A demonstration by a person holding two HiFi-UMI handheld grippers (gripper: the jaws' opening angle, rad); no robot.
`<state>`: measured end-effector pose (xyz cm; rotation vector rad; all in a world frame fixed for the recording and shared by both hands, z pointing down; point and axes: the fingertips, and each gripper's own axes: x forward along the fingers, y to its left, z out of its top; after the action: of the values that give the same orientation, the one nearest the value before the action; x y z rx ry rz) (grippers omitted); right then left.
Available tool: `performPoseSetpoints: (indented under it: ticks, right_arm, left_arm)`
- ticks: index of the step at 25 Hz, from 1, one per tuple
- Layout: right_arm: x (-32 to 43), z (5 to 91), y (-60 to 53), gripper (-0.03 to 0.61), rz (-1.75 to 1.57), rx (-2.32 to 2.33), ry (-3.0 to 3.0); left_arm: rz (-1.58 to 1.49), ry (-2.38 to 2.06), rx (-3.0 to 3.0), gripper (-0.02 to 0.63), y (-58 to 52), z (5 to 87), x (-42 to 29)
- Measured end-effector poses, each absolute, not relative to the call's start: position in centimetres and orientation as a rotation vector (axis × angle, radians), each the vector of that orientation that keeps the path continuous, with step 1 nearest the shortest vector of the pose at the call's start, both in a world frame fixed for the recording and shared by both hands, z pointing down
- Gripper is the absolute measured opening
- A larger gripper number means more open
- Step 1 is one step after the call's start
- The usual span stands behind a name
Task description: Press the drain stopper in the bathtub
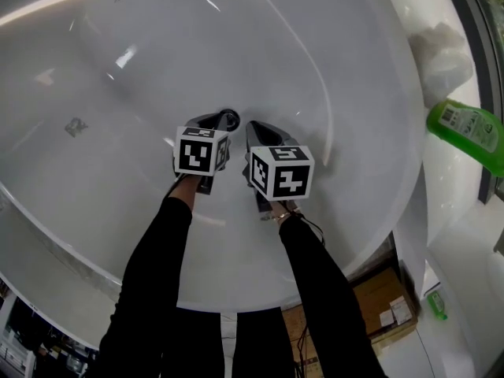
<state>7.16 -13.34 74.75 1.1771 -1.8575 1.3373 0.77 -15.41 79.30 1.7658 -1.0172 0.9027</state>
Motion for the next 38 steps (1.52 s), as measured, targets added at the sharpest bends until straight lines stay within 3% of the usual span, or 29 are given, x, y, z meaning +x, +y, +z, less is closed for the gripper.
performPoseSetpoints:
  ticks: [38]
  right_arm:
    - [6.6,81.9,-10.4,0.002,1.409,1.045,-1.728]
  left_arm:
    - [0.991,-0.907,1.66,0.006,-12.8,88.1,1.7]
